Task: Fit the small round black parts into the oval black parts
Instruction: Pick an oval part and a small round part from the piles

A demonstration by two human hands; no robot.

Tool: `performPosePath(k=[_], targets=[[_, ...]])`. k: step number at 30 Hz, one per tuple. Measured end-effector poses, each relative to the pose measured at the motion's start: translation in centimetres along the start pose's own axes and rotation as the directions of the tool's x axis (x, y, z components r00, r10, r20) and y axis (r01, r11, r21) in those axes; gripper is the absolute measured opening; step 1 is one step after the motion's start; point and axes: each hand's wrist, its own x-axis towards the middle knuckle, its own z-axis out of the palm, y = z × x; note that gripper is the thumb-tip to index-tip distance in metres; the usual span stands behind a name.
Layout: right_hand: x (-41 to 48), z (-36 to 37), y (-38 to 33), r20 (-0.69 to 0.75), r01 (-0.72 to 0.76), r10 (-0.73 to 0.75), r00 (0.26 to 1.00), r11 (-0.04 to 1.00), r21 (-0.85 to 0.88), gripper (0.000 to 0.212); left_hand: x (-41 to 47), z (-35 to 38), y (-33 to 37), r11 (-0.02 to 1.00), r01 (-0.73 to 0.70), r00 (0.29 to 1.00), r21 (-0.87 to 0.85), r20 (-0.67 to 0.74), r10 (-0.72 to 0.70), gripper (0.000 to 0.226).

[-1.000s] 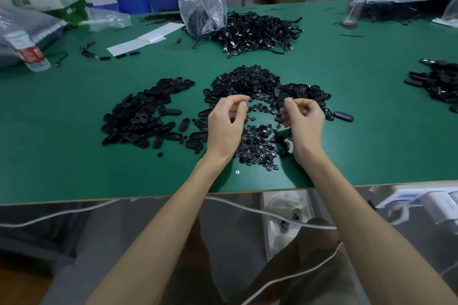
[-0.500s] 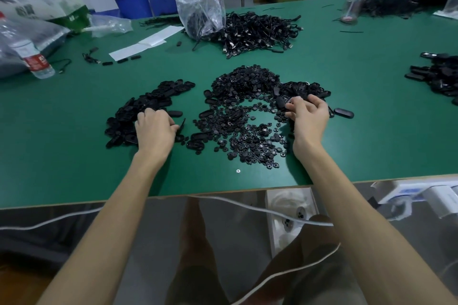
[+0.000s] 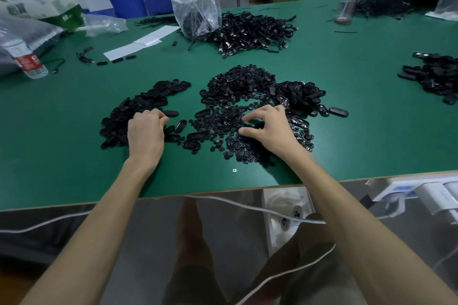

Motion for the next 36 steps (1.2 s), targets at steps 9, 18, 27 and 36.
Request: performPosePath(k=[9,18,27,36], targets=[[0.1,0.1,-0.1,-0.059,0.029,-0.024,0.998,0.995,0.096,0.011,-0.4,-0.6,5.5,0.753,0.105,0.993,-0.649,0.035,-0.109,0.012],[-0.3,-0.3,0.2,-0.28,0.04,0.071,0.957,0.927,0.372,0.006,-2.0,0.8,12.4,0.324,0.369,0.922,-0.871,0.388,-0.007,0.036],[-0.3,-0.5,0.2,-0.244,0.03,0.071,0.967,0.921,0.387,0.012,-2.8,2.9,12.7,0.471,0.204,0.969,-0.858,0.245,0.028,0.028],[-0.3,-0.6,0.4,-0.209,0.027,0.073,0.975,0.898,0.438,0.015,-3.1,3.7,12.5,0.342,0.235,0.967,-0.91,0.256,0.016,0.025]])
